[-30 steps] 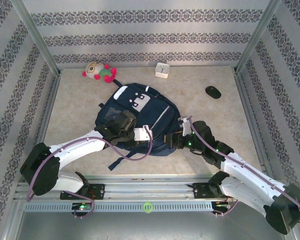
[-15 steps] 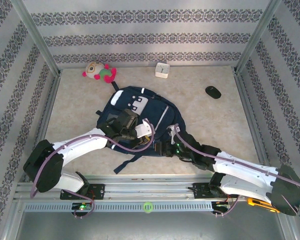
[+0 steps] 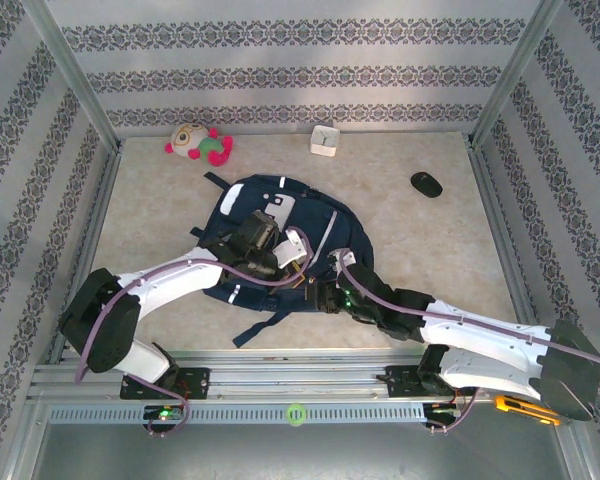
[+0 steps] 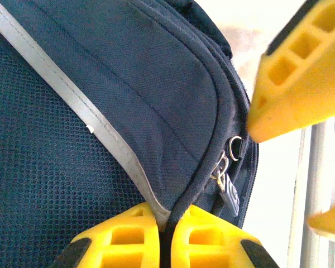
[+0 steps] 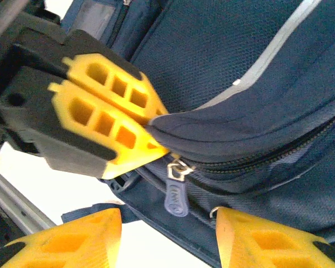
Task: Pack the student bag
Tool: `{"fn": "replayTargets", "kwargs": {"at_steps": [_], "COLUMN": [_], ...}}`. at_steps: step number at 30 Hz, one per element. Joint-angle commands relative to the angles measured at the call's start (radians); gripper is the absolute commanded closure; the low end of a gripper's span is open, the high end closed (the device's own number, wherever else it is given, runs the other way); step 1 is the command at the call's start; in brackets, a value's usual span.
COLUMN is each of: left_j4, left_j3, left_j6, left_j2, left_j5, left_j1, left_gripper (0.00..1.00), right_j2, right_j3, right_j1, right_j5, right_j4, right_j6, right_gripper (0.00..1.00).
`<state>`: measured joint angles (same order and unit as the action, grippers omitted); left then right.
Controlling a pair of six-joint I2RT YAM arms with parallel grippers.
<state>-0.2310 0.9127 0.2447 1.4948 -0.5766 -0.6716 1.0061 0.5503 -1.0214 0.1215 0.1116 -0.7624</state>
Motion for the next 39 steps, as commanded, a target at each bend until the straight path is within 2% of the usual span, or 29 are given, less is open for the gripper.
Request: {"fn": "replayTargets", "kwargs": {"at_steps": [1, 3, 6, 18, 23, 31, 37, 39], "left_j4": [-0.022, -0.013, -0.008, 0.007, 0.022, 0.027, 0.02, 0.02], "left_j3": [0.03, 0.032, 0.025, 0.024, 0.02, 0.008, 0.014, 0.013], "left_j6": [-0.124, -0.193, -0.285, -0.351, -0.361, -0.36, -0.352, -0.348], "left_j2": [0.016, 0.021, 0.023, 0.031, 0.03, 0.012, 0.016, 0.014], "left_j5": [-0.062, -0.068, -0.078, -0.154, -0.176, -0.178, -0.169, -0.165], "left_j1": [0.012, 0.012, 0.012, 0.014, 0.016, 0.025, 0.027, 0.027], "left_gripper": [1.0, 1.0, 1.0, 1.0, 1.0, 1.0, 1.0, 1.0], "right_j2": [-0.033, -0.027, 0.009, 0.221, 0.289, 0.285, 0.259, 0.268], "right_j3": [0.061, 0.089, 0.122, 0.23, 0.245, 0.243, 0.22, 0.224], "right_j1": [-0.053, -0.098, -0.116, -0.155, -0.153, -0.09, -0.057, -0.053], "right_j5": [0.18, 0.276, 0.325, 0.349, 0.433, 0.542, 0.499, 0.499], "right_j4": [0.136, 0.199, 0.254, 0.237, 0.285, 0.425, 0.385, 0.389], "right_j6": [-0.053, -0.079, -0.096, -0.009, -0.041, -0.104, -0.072, -0.057], "right_gripper": [0.52, 0.52, 0.52, 0.51, 0.5, 0.71, 0.69, 0.73]}}
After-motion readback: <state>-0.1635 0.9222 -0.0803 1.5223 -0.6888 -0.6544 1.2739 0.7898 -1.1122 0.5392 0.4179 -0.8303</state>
